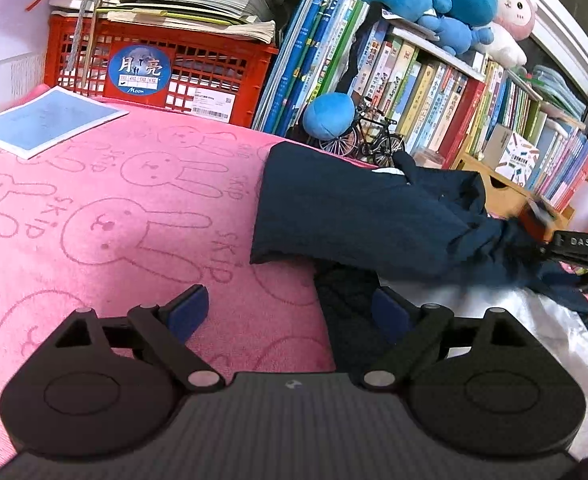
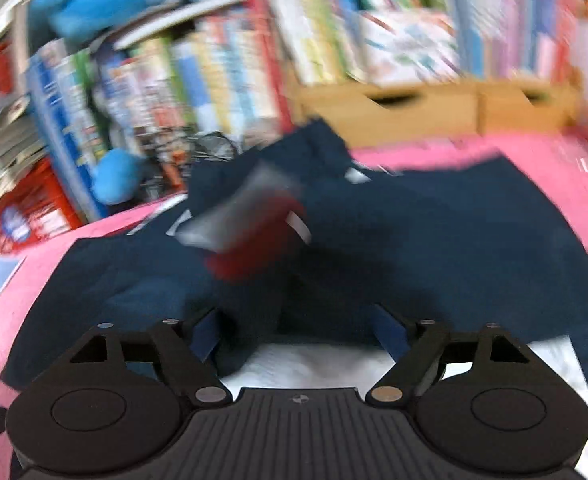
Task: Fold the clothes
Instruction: 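Grasp the striped cuff of a sleeve with the right tool, then lift the cuff and lay it across the jacket body with the right tool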
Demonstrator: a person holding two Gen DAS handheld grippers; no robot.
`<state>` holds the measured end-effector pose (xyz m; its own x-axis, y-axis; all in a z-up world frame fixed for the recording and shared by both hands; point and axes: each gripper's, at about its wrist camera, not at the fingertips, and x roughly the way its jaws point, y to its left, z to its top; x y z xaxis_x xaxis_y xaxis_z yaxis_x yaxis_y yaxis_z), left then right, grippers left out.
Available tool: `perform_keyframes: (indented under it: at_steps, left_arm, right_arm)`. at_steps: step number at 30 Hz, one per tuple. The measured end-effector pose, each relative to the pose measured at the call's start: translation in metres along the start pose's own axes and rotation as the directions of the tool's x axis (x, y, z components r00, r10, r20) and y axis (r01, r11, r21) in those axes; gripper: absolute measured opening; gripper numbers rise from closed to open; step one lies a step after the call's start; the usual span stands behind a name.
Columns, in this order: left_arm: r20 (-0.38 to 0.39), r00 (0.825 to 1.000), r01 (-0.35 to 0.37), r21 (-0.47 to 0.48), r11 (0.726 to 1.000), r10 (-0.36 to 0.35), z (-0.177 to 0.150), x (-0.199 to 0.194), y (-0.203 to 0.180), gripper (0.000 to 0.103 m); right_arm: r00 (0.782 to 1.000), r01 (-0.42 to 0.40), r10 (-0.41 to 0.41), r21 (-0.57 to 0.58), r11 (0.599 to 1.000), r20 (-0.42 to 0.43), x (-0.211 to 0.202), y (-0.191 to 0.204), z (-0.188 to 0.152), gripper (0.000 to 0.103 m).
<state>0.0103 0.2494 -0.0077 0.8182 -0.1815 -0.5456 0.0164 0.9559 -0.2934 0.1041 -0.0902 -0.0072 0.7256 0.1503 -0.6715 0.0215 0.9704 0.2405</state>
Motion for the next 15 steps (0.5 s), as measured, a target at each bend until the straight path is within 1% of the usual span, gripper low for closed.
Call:
perform_keyframes:
  at_steps: [3, 5, 6, 7, 8, 9, 10, 11, 12, 15]
  left_arm:
    - [-0.005, 1.0, -0.009, 0.014, 1.0, 0.009, 0.0, 0.001, -0.002, 0.092]
    - [-0.008, 1.0, -0.011, 0.022, 1.0, 0.011, 0.0, 0.001, -0.003, 0.093]
    - [-0.01, 1.0, -0.013, 0.025, 1.0, 0.013, 0.0, 0.002, -0.004, 0.093]
    - [-0.011, 1.0, -0.015, 0.029, 0.999, 0.015, 0.0, 0.002, -0.004, 0.093]
    - [-0.012, 1.0, -0.019, 0.033, 0.999, 0.02, 0.0, 0.002, -0.005, 0.093]
    - [-0.014, 1.0, -0.026, 0.039, 0.999, 0.026, 0.0, 0.003, -0.007, 0.093]
    - [-0.015, 0.999, -0.032, 0.044, 0.998, 0.033, 0.0, 0.003, -0.008, 0.093]
    - [-0.016, 0.999, -0.039, 0.05, 0.998, 0.04, 0.0, 0.003, -0.009, 0.093]
    - [-0.018, 0.998, -0.054, 0.06, 0.997, 0.055, 0.0, 0.005, -0.012, 0.093]
    - [-0.033, 0.992, -0.116, 0.141, 0.983, 0.122, 0.001, 0.014, -0.027, 0.093]
  right_arm:
    - [1.0, -0.015, 0.016, 0.075, 0.997, -0.006, 0.003, -0.016, -0.006, 0.089]
    - [0.999, -0.033, 0.032, 0.094, 0.995, 0.006, 0.003, -0.019, -0.01, 0.089]
    - [0.999, -0.041, 0.04, 0.095, 0.995, 0.014, 0.003, -0.019, -0.011, 0.084]
    - [0.999, -0.047, 0.045, 0.087, 0.995, 0.02, 0.003, -0.019, -0.012, 0.076]
    - [0.999, -0.041, 0.04, 0.07, 0.997, 0.019, 0.002, -0.017, -0.012, 0.047]
    - [0.999, -0.039, 0.038, 0.053, 0.998, 0.016, 0.001, -0.015, -0.011, 0.039]
    - [0.999, -0.049, 0.048, 0.039, 0.998, 0.018, 0.0, -0.013, -0.009, 0.035]
    - [0.998, -0.057, 0.057, 0.022, 0.998, 0.025, -0.002, -0.011, -0.007, 0.026]
    - [0.997, -0.06, 0.06, -0.004, 0.998, 0.04, -0.006, -0.007, -0.004, 0.022]
    - [0.993, -0.034, 0.044, -0.092, 0.995, 0.111, -0.019, 0.005, 0.011, 0.02]
